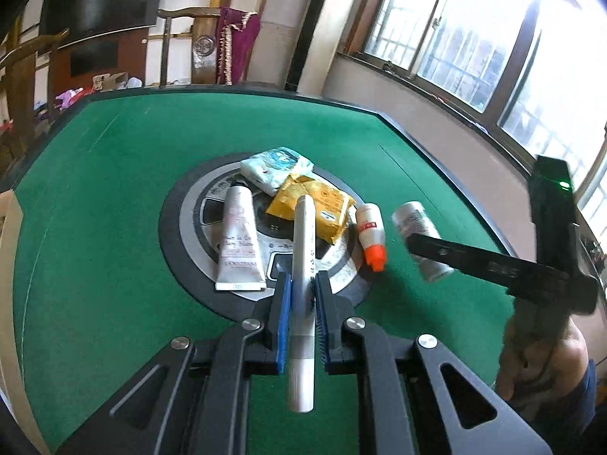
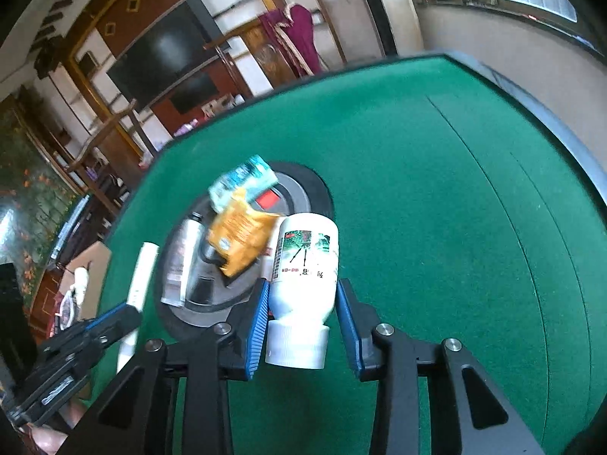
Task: Organize objects
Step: 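Grasp the white marker with the left gripper while the right gripper grasps the white bottle, then lift and carry the white marker and white bottle to the cardboard tray with both grippers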
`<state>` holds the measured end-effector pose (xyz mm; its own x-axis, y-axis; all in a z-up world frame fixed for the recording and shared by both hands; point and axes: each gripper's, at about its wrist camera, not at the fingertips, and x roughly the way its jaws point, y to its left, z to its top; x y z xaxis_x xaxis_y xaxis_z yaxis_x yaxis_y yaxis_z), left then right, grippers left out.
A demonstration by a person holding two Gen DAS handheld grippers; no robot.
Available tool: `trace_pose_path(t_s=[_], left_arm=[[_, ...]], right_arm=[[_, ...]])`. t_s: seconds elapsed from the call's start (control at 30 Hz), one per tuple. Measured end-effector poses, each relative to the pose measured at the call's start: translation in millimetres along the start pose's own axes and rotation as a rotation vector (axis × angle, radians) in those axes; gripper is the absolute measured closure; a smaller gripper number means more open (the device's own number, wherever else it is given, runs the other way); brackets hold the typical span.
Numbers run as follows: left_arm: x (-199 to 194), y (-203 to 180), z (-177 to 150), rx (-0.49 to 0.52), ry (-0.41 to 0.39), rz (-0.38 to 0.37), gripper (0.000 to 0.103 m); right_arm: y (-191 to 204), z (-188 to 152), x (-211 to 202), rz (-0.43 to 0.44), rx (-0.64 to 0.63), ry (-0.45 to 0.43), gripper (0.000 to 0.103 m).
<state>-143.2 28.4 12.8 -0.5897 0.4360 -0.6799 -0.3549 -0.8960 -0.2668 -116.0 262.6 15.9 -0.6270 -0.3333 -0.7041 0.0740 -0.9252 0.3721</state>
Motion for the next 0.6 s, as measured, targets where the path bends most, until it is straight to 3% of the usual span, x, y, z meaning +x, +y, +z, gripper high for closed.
trace_pose_path(t_s=[0.17,0.6], left_arm=[[-0.9,6.0,2.2,-0.021,-0.01,0.003,0.091],[-4.3,5.4,4.5,-0.026,-0.042,0.009,0.091]], right_arm=[[20.8,-6.1,-3.8,0.06,-0.052,0.002,0.065],[40.3,-16.3,-3.2,0.098,-0.103,0.004,0.065]])
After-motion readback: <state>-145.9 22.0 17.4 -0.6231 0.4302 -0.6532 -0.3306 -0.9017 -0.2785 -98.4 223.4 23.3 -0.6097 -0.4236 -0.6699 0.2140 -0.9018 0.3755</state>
